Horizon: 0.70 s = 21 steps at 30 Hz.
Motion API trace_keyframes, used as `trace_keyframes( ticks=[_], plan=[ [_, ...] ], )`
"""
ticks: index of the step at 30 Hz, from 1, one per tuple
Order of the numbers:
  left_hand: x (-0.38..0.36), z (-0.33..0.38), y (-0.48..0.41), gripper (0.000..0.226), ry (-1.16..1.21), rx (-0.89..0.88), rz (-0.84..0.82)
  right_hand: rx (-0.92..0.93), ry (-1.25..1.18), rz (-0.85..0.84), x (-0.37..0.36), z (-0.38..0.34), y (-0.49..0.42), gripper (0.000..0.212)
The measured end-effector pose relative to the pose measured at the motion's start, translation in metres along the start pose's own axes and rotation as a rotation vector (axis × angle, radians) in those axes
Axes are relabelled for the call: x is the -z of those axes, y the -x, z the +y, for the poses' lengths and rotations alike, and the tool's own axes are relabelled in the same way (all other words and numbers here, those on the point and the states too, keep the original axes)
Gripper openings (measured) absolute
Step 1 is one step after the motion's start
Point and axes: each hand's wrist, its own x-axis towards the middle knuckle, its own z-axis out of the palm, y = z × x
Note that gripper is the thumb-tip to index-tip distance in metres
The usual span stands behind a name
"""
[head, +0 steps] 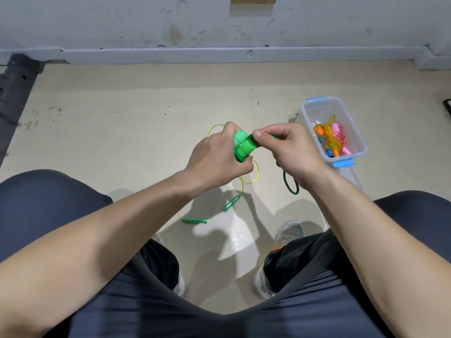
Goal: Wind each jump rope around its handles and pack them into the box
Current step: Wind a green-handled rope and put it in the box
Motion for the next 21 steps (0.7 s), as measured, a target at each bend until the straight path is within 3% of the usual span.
trace_keyframes(
  ticks=[3,6,11,15,18,21],
  plan=[
    [-0.004,-0.001,-0.002,0.042,-0.112,0.001,0.024,0.021,0.15,0.034,-0.009,0.007,-0.002,0.009],
    [-0.006,-0.001,-0.004,0.045,-0.165,-0.022,0.026,-0.008,0.098,0.093,-0.017,0.01,-0.002,0.019],
    [-0.004,-0.002,-0.003,0.047,-0.103,-0.027,-0.044,-0.01,0.053,0.158,-0.023,0.014,-0.002,0.016],
    [0.003,-0.008,-0.005,0.039,0.132,-0.009,-0.177,0.0,0.0,0.158,-0.02,0.017,-0.003,0.016],
    [0.002,-0.015,-0.006,0.025,0.357,0.01,-0.145,0.013,-0.076,0.136,-0.018,0.018,-0.006,0.016],
    [-0.001,-0.017,-0.007,0.029,0.442,0.014,-0.098,0.031,-0.12,0.126,-0.016,0.019,-0.006,0.018]
  ],
)
